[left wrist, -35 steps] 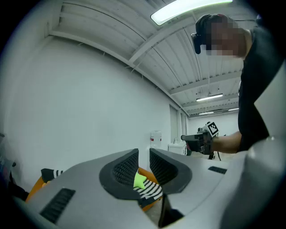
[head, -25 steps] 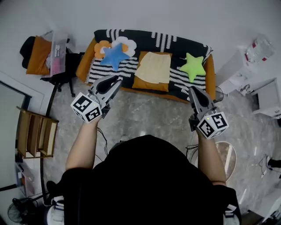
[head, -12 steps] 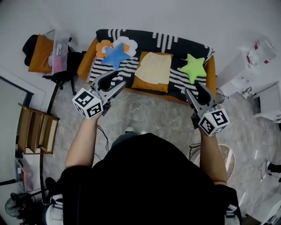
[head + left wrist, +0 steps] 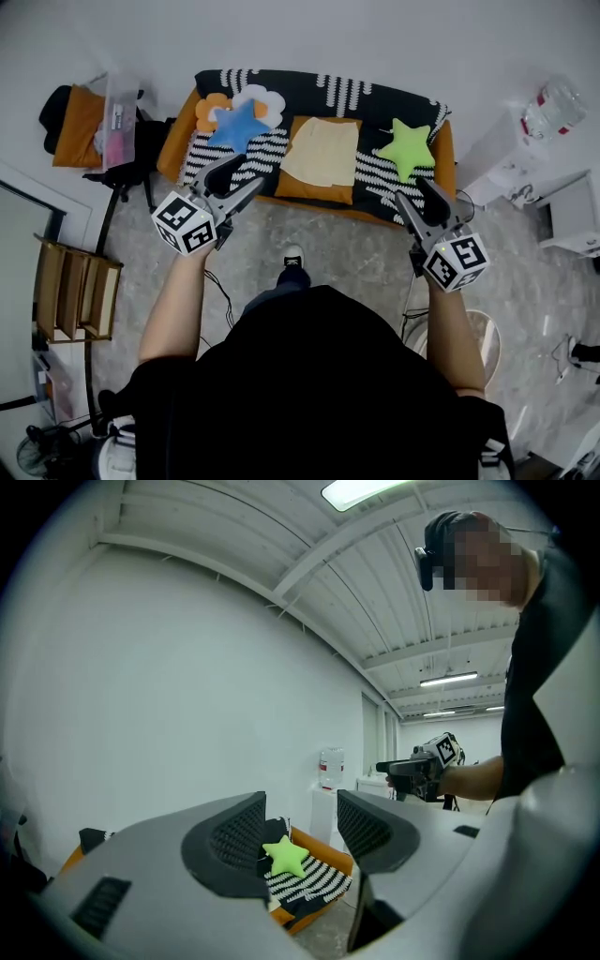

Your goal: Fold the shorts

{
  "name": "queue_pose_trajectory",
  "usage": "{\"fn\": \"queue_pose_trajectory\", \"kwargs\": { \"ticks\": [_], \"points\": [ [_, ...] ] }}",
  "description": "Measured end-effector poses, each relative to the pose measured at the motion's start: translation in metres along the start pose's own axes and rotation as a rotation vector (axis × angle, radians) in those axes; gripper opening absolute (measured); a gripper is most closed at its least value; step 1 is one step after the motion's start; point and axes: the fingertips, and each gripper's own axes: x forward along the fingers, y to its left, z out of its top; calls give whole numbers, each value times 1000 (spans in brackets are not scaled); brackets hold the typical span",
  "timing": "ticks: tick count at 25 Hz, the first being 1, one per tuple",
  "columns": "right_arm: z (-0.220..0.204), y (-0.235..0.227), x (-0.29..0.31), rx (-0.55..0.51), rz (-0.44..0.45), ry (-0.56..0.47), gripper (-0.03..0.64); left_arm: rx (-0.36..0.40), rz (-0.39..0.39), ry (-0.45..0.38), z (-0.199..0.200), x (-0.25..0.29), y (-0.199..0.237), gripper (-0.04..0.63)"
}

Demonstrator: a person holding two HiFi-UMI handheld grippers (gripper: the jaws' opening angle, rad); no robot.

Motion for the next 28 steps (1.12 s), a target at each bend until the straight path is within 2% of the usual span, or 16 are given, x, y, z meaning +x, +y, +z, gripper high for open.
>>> {"fn": "queue_pose_trajectory", "kwargs": {
  "ticks": [9, 20, 28],
  "points": [
    [-11, -38, 52, -7, -24, 46, 229, -39, 10, 1, -17, 34, 67, 258],
    [-18, -89, 173, -8, -32, 97, 233, -98, 19, 26, -38, 81, 192, 261],
    [-6, -116, 251, -38, -49, 117, 235, -129, 17, 31, -41, 99, 275, 262]
  ]
}}
